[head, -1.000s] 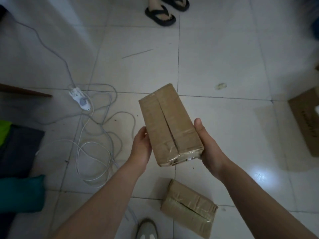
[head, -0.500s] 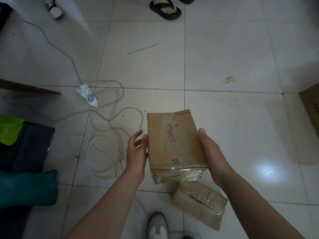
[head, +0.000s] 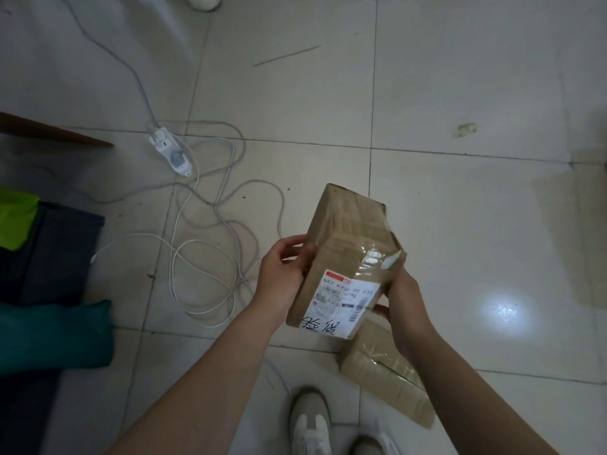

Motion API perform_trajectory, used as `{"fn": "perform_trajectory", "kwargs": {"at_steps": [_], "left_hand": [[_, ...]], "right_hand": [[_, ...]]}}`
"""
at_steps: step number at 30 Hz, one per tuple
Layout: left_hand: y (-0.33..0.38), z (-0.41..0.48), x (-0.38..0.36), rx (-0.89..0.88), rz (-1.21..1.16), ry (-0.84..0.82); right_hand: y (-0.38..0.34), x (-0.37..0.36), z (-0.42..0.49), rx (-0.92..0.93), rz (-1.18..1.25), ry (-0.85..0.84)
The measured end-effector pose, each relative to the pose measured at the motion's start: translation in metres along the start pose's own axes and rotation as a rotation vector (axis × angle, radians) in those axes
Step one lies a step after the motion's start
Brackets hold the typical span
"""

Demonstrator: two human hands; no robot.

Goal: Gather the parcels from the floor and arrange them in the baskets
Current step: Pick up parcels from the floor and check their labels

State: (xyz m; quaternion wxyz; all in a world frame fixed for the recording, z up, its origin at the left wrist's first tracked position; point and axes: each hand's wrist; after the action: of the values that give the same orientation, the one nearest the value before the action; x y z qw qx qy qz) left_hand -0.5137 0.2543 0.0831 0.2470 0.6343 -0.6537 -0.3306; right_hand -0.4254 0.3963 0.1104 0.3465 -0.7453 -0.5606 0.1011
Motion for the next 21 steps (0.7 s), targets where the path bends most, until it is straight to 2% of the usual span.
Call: {"fn": "perform_trajectory", "kwargs": {"at_steps": [3, 7, 11, 14, 18, 21], "left_hand": [[0.001, 0.005, 0.008, 0.004, -0.036, 0.059], [-0.001, 0.013, 0.017, 0.114, 0.0, 0.079], [0.002, 0.015, 0.029, 0.272, 0.035, -0.002], [-0.007, 0.007, 0.037, 0.336, 0.034, -0.071], [-0.015, -0.002, 0.037, 0.323, -0.047, -0.015], [-0.031, 0.01, 0.037, 0.263, -0.049, 0.074]], "right_hand": [[-0.005, -0.012, 0.001, 0.037, -0.04, -0.048], [-0.006, -0.026, 0.002, 0.102, -0.102, -0.095], [-0.009, -0.035, 0.009, 0.138, -0.222, -0.076], [-0.01, -0.041, 0.022, 0.069, -0.303, -0.035], [-0.007, -0.048, 0.034, 0.047, -0.328, 0.008], [0.004, -0.055, 0.046, 0.069, -0.299, -0.021]]}}
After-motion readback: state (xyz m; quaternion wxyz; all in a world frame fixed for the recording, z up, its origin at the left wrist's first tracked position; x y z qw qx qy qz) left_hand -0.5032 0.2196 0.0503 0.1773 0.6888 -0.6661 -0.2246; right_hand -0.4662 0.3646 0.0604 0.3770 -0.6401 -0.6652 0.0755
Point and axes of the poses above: each hand's wrist, its own z-axis towards the middle knuckle, its own x-axis out of the back of the hand, y = z × x, and after that the axes turned 15 degrees about -z, right-handed
